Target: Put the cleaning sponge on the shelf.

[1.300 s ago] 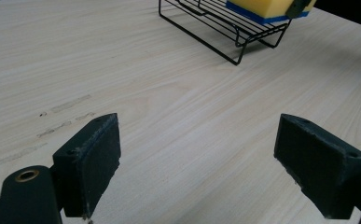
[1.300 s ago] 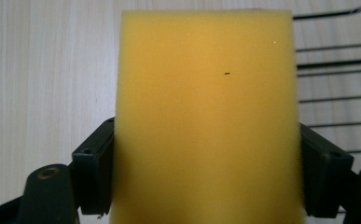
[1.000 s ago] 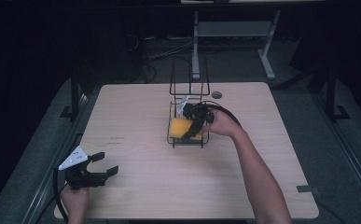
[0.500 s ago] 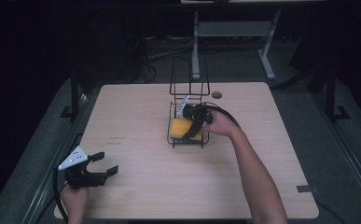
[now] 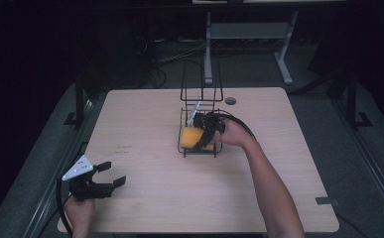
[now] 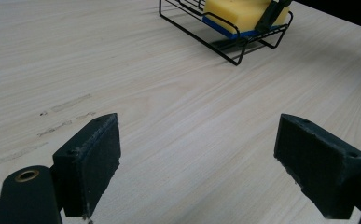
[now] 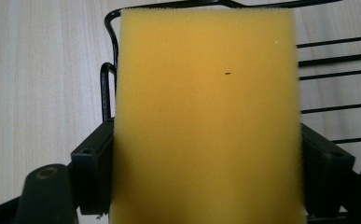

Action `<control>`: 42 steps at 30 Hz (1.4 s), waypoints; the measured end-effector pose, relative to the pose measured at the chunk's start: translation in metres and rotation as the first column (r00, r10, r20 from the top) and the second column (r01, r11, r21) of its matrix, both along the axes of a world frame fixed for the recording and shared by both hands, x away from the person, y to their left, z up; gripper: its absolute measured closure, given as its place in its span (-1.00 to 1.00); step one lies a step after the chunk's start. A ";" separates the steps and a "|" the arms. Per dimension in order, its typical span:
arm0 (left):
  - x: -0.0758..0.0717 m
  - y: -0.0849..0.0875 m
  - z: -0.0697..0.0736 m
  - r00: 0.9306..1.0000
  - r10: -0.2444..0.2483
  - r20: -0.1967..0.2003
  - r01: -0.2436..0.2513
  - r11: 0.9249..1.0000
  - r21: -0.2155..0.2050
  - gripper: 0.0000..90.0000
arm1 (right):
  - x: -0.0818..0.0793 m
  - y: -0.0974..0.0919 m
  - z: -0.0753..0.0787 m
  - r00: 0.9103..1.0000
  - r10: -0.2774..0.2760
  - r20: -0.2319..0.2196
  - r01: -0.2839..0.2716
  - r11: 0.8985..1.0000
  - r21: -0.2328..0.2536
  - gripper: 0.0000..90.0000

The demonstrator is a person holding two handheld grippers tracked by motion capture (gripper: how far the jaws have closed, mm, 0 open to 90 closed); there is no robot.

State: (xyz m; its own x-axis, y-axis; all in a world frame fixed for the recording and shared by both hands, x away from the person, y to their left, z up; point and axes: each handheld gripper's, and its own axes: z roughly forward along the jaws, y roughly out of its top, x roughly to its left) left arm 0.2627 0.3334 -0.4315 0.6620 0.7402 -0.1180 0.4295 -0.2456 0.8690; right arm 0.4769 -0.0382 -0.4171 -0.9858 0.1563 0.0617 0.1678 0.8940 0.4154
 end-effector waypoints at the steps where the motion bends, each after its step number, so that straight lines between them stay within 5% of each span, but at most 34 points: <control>1: 0.000 0.000 0.000 1.000 0.000 0.000 0.000 1.000 -0.001 -0.69 | 0.000 0.000 0.000 1.000 0.000 0.000 0.000 1.000 -0.001 -0.54; 17: 0.000 -0.001 0.000 1.000 0.000 0.000 0.000 1.000 0.002 -0.69 | -0.004 -0.002 0.006 1.000 -0.007 0.012 0.007 1.000 0.019 -0.64; 23: 0.000 -0.001 0.000 1.000 0.000 0.000 0.000 1.000 0.000 -0.69 | -0.005 -0.008 0.007 0.999 -0.034 0.027 0.032 0.996 0.087 -0.64; 28: 0.000 -0.002 0.000 1.000 -0.002 -0.002 0.002 1.000 0.002 -0.69 | -0.006 -0.009 0.008 0.999 -0.033 0.026 0.031 0.996 0.086 -0.64; 42: 0.001 -0.002 -0.001 1.000 -0.004 -0.004 0.004 1.000 0.004 -0.69 | -0.017 -0.014 0.014 0.995 -0.042 0.085 0.030 0.991 0.132 -0.63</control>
State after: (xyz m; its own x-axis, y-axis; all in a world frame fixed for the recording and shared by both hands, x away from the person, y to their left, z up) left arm 0.2637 0.3310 -0.4322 0.6642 0.7382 -0.1181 0.4322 -0.2503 0.8664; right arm 0.4596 -0.0526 -0.4031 -0.9821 0.1882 -0.0024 0.1568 0.8251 0.5427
